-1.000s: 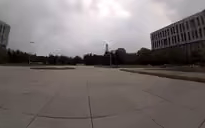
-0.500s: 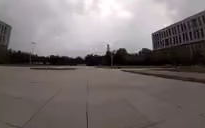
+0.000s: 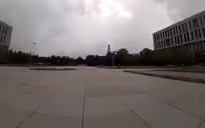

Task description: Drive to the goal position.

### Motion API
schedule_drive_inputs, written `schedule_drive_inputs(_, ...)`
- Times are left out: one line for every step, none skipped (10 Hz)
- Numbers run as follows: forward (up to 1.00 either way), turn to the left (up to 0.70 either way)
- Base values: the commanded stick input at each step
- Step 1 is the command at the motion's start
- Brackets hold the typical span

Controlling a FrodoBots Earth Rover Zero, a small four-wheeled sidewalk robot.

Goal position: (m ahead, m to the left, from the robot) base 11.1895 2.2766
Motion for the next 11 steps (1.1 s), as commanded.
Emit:
schedule_drive_inputs(0.70,0.00)
schedule_drive_inputs(0.70,0.00)
schedule_drive_inputs(0.70,0.00)
schedule_drive_inputs(0.70,0.00)
schedule_drive_inputs(0.70,0.00)
schedule_drive_inputs(0.70,0.00)
schedule_drive_inputs(0.70,0.00)
schedule_drive_inputs(0.70,0.00)
schedule_drive_inputs(0.70,0.00)
schedule_drive_inputs(0.70,0.00)
schedule_drive_inputs(0.70,0.00)
